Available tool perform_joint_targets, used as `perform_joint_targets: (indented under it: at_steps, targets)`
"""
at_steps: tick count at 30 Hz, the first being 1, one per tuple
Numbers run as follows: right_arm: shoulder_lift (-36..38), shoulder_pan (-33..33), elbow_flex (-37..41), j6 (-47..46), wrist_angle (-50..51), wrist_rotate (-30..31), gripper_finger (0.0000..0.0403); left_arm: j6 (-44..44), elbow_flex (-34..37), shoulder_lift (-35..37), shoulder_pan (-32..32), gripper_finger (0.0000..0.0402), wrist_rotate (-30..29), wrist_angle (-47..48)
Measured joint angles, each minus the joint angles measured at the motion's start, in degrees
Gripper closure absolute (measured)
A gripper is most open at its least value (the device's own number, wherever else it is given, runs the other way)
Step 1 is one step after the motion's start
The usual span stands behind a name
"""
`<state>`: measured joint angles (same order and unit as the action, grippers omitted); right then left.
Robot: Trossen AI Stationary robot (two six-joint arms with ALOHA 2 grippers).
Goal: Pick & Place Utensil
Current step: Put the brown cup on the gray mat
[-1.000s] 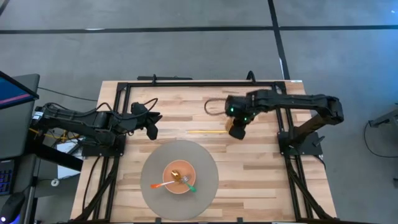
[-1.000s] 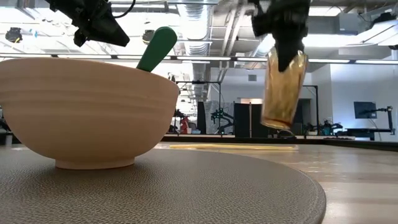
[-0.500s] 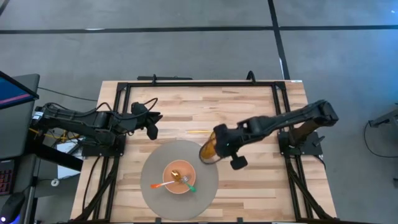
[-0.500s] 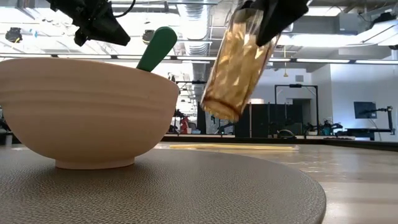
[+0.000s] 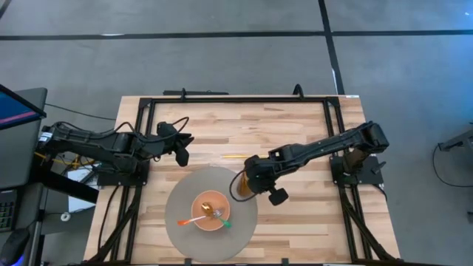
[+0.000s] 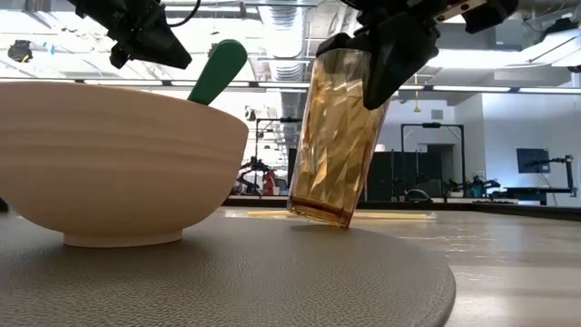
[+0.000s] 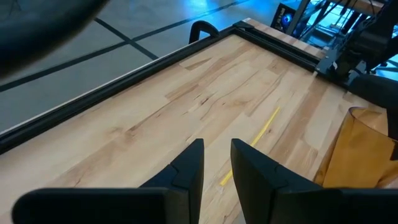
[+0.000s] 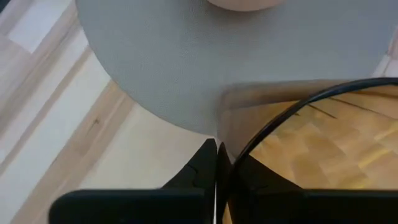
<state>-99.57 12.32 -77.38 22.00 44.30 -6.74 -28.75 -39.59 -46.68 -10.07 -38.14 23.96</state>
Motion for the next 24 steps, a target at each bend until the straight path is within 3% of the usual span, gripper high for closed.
perform_joint_targets:
  at_steps: [12, 24]
  targets:
    - [0.0, 0.0, 0.1, -0.9, -0.7, 0.7, 0.0383, 0.0, 0.0, 0.0, 0.0, 0.0321, 0.0, 0.0]
    - [0.0, 0.1, 0.2, -1.1, -2.9, 0.7, 0.0290, 0.0, 0.0, 0.0, 0.0, 0.0321, 0.0, 0.0]
